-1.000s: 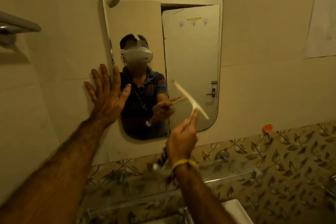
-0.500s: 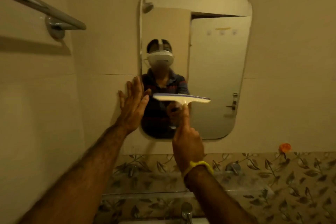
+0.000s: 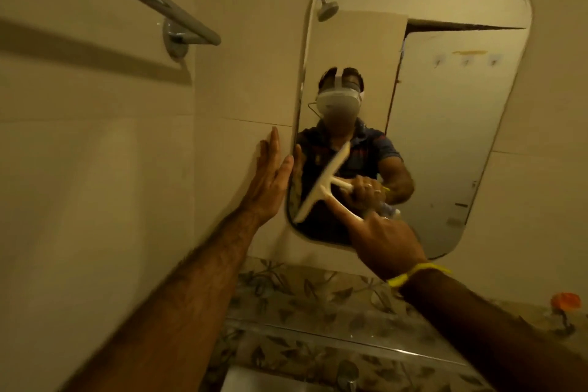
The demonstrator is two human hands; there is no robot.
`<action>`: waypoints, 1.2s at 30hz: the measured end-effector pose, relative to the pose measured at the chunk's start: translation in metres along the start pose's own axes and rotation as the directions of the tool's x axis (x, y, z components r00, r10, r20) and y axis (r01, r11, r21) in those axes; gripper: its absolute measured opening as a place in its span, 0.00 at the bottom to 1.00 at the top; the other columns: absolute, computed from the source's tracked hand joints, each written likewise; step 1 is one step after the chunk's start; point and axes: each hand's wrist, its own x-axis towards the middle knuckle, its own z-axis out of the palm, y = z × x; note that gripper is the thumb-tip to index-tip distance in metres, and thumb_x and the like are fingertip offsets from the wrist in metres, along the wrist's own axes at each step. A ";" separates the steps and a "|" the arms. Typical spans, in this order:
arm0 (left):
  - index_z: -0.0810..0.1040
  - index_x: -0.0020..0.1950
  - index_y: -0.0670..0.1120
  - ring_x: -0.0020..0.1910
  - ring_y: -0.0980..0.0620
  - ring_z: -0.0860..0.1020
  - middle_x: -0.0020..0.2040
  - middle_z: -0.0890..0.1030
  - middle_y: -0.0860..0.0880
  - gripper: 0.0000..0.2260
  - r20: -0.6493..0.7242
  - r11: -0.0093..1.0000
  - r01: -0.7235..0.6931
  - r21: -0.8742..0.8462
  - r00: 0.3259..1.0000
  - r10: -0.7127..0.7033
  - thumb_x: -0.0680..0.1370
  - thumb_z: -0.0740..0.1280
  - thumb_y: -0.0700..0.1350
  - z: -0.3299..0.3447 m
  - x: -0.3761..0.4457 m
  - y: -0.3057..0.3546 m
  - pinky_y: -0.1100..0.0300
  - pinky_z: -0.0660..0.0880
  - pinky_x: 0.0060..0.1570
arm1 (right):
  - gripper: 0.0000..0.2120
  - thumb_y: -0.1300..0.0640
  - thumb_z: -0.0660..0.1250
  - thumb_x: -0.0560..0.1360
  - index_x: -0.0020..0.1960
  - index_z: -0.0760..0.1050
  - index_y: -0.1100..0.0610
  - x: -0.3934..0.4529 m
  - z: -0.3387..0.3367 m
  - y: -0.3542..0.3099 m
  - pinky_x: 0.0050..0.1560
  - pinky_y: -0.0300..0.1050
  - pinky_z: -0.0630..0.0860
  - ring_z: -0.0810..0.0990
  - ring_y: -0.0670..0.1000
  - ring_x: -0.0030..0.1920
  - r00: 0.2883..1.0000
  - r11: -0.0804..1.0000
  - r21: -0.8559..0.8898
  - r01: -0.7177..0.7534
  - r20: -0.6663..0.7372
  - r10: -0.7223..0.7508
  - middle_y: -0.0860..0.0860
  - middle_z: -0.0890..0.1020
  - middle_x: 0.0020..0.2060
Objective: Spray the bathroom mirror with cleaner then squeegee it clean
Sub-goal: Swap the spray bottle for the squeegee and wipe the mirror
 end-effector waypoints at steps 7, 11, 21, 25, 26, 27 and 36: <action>0.36 0.81 0.57 0.79 0.54 0.32 0.82 0.35 0.53 0.26 -0.016 0.997 -0.004 0.083 1.000 0.005 0.87 0.46 0.53 0.015 -0.001 0.010 0.51 0.30 0.76 | 0.35 0.63 0.66 0.76 0.79 0.58 0.46 0.026 -0.003 -0.019 0.21 0.42 0.65 0.68 0.53 0.21 0.989 0.999 0.050 0.013 -0.145 -0.005 0.54 0.74 0.26; 0.36 0.81 0.60 0.78 0.58 0.34 0.82 0.36 0.55 0.25 -0.004 0.991 0.000 0.137 1.000 0.001 0.87 0.45 0.55 0.004 -0.003 -0.001 0.52 0.32 0.76 | 0.34 0.63 0.64 0.77 0.79 0.56 0.46 0.034 -0.006 -0.020 0.21 0.42 0.64 0.66 0.52 0.21 0.997 0.999 0.050 0.017 -0.071 -0.014 0.53 0.71 0.26; 0.33 0.80 0.59 0.76 0.53 0.28 0.81 0.30 0.52 0.29 -0.017 0.915 0.057 0.399 0.998 -0.055 0.85 0.47 0.61 0.022 -0.005 -0.019 0.45 0.27 0.71 | 0.31 0.61 0.54 0.82 0.80 0.46 0.43 0.013 0.016 0.000 0.30 0.53 0.79 0.81 0.61 0.37 0.976 0.996 0.060 -0.069 -0.204 0.080 0.60 0.81 0.43; 0.31 0.79 0.61 0.75 0.51 0.26 0.80 0.29 0.50 0.30 -0.055 0.880 0.065 0.471 0.997 -0.044 0.83 0.44 0.65 0.029 -0.002 -0.018 0.42 0.27 0.70 | 0.33 0.62 0.57 0.82 0.80 0.48 0.44 -0.008 0.021 0.015 0.26 0.53 0.77 0.75 0.58 0.27 0.982 0.991 0.098 -0.090 -0.160 0.105 0.60 0.77 0.37; 0.31 0.79 0.61 0.74 0.52 0.25 0.80 0.29 0.51 0.30 -0.052 0.885 0.054 0.462 0.998 -0.034 0.82 0.43 0.66 0.028 -0.002 -0.021 0.42 0.27 0.70 | 0.34 0.63 0.60 0.80 0.80 0.49 0.45 -0.030 0.026 0.022 0.24 0.52 0.76 0.72 0.56 0.25 0.986 0.990 0.103 -0.093 -0.130 0.106 0.58 0.76 0.34; 0.32 0.79 0.61 0.74 0.53 0.26 0.80 0.29 0.52 0.30 -0.050 0.888 0.044 0.458 0.998 -0.024 0.81 0.43 0.66 0.028 -0.001 -0.024 0.42 0.28 0.70 | 0.36 0.64 0.62 0.79 0.80 0.51 0.46 -0.050 0.028 0.026 0.22 0.51 0.75 0.70 0.55 0.23 0.989 0.991 0.093 -0.101 -0.103 0.110 0.57 0.74 0.31; 0.33 0.80 0.59 0.79 0.45 0.29 0.80 0.29 0.49 0.31 -0.035 0.872 0.049 0.487 0.999 -0.036 0.84 0.48 0.63 0.026 0.001 -0.024 0.36 0.31 0.73 | 0.33 0.62 0.62 0.80 0.80 0.53 0.47 -0.031 0.021 0.015 0.23 0.43 0.68 0.65 0.49 0.24 0.949 0.940 0.223 -0.258 -0.121 0.290 0.54 0.76 0.34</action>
